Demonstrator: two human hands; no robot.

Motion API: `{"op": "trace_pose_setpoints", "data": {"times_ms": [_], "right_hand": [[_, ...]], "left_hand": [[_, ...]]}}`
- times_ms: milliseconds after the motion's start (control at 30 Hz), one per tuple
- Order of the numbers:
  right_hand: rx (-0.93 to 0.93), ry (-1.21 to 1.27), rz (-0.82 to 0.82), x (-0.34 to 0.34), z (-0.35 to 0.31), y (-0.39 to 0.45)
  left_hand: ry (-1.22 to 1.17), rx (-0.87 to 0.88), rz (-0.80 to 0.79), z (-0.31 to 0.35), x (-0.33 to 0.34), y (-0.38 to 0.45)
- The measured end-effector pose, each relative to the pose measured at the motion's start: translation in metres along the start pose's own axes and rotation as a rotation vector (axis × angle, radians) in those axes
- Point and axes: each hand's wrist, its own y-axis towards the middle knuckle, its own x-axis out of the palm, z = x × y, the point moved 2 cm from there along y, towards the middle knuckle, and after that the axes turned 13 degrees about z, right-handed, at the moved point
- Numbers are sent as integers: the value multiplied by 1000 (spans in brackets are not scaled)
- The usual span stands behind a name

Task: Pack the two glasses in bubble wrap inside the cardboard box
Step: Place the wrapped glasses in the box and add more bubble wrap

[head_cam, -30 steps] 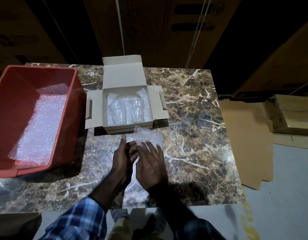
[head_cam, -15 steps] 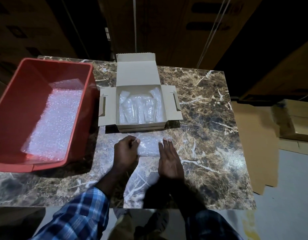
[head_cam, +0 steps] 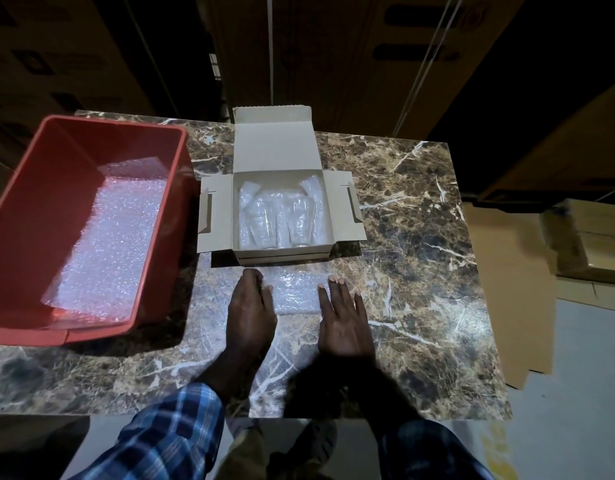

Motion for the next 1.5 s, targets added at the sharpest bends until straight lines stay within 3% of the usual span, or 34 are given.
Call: {"op": "trace_pose_setpoints", "data": {"times_ms": [100,233,367,533,700,767,867,967,1100,1200,1367,1500], "right_hand": [[-34,-28,-26,-6,-1,0],[-89,-51,-37,-6,0,1],[-129,-32,-41,-10,4,2],[-239,-42,-88,-20,25,4],[-220,-8,-61,-32,34,8],[-66,135,6,-38,23,13],[316,317,84,-38,6,21],[528,396,41,-36,-4,26],[696,417,-135,-35,-4,37],[722,461,-242,-40,-2,44],[725,654,-235,-70,-8,48],[795,970,-241,-106,-17,63]], "left_hand": [[98,309,40,-1,-2,-5],[188,727,-148,-7,-4,-15],[287,785,-286,-22,1,-14],[263,853,-238,-33,-3,-8],[236,893,-168,-30,-8,-3],[215,870,-179,-23,-9,-1],[178,780,-185,-12,-9,0],[135,636,-196,-9,-8,5],[140,434,-182,-20,-3,8],[189,349,-265,-16,-8,11],[174,318,-455,-13,-18,30],[-50,83,-516,-5,-29,52]]}}
